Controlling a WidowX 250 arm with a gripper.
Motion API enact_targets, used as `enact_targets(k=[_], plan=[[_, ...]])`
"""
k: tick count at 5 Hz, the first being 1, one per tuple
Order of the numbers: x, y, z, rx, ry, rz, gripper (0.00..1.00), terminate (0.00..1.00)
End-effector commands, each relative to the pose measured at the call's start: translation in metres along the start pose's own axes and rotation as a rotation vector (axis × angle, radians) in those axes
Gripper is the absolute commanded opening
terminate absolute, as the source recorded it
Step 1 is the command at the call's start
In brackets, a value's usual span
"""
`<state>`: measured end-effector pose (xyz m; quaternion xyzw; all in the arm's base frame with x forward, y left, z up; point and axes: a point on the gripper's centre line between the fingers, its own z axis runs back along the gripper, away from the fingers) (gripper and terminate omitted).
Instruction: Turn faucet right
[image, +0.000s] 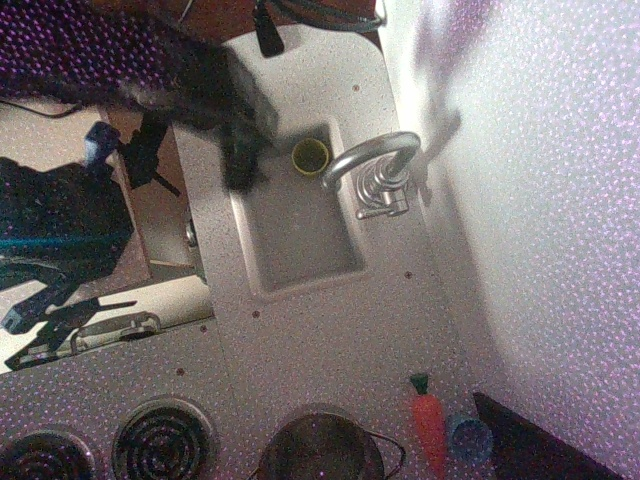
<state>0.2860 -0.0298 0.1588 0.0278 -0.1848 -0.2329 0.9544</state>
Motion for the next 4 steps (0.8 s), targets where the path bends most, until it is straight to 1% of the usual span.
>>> enact_targets(k=[1, 2, 3, 4], plan=[[0.045, 0.022, -0.078, -0.136, 0.1, 0.024, 1.0, 0.0], [0.051, -0.007, -0.089, -0.163, 0.092, 0.001, 1.0, 0.0], [0.049, -0.025, -0.08, -0.163, 0.051, 0.009, 1.0, 0.0], [0.043, -0.035, -0.061, -0.162, 0.074, 0.081, 1.0, 0.0]])
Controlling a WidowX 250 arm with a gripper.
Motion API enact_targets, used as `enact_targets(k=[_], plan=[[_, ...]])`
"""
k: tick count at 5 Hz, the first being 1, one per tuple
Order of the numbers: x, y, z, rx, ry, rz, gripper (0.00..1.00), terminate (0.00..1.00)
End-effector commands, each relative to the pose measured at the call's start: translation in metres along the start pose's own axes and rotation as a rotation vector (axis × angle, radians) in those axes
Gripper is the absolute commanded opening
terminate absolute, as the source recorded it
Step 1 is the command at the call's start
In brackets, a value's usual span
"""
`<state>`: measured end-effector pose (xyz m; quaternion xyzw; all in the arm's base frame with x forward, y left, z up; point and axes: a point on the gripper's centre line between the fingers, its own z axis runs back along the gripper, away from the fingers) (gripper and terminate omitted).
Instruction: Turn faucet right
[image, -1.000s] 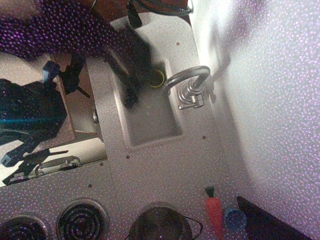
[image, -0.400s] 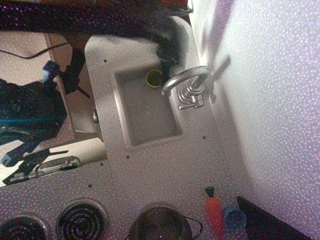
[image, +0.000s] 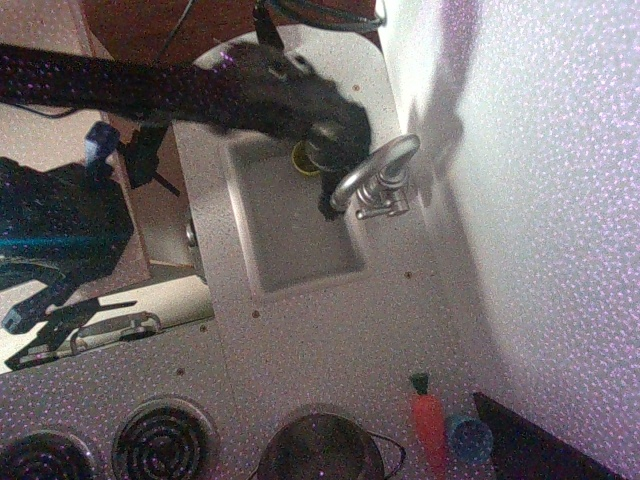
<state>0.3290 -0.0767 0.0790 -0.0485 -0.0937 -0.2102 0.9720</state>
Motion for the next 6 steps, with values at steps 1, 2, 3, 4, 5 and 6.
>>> enact_targets(k=[1, 2, 3, 4, 5, 6], plan=[[-0.006, -0.016, 0.048, 0.026, -0.052, 0.109, 1.0, 0.0], [-0.007, -0.023, 0.053, 0.036, -0.032, 0.086, 1.0, 0.0], [-0.008, -0.035, 0.049, 0.013, 0.002, 0.06, 1.0, 0.0], [-0.01, -0.046, 0.047, -0.009, 0.004, 0.021, 1.0, 0.0], [-0.013, -0.049, 0.035, -0.083, -0.083, -0.006, 1.0, 0.0], [0.017, -0.031, 0.036, -0.081, -0.233, -0.041, 1.0, 0.0]])
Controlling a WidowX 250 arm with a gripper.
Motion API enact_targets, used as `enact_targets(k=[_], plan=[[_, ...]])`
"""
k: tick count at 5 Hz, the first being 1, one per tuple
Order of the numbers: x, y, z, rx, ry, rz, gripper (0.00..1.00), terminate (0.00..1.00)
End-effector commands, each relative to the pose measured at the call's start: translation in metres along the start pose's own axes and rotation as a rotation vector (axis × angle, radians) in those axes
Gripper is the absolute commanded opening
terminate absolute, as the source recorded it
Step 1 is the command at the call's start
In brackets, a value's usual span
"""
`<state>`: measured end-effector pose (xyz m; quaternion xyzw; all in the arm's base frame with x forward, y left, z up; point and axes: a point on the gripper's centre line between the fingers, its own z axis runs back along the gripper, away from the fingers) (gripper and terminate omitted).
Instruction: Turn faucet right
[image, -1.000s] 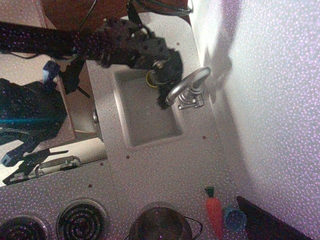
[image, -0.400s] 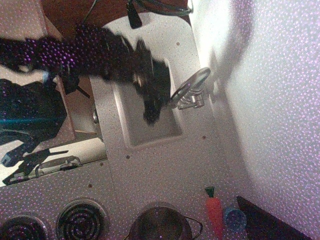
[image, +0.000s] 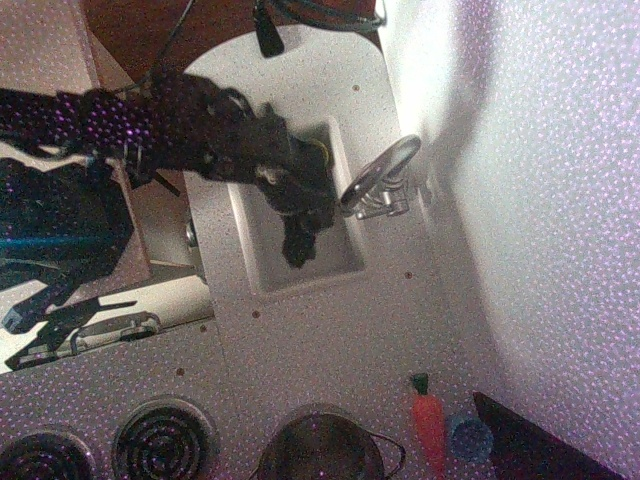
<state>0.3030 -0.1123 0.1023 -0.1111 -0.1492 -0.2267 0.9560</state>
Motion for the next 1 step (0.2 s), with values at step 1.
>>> enact_targets(k=[1], plan=[[0.0218, 0.0179, 0.015, -0.018, -0.178, -0.089, 1.0, 1.0]])
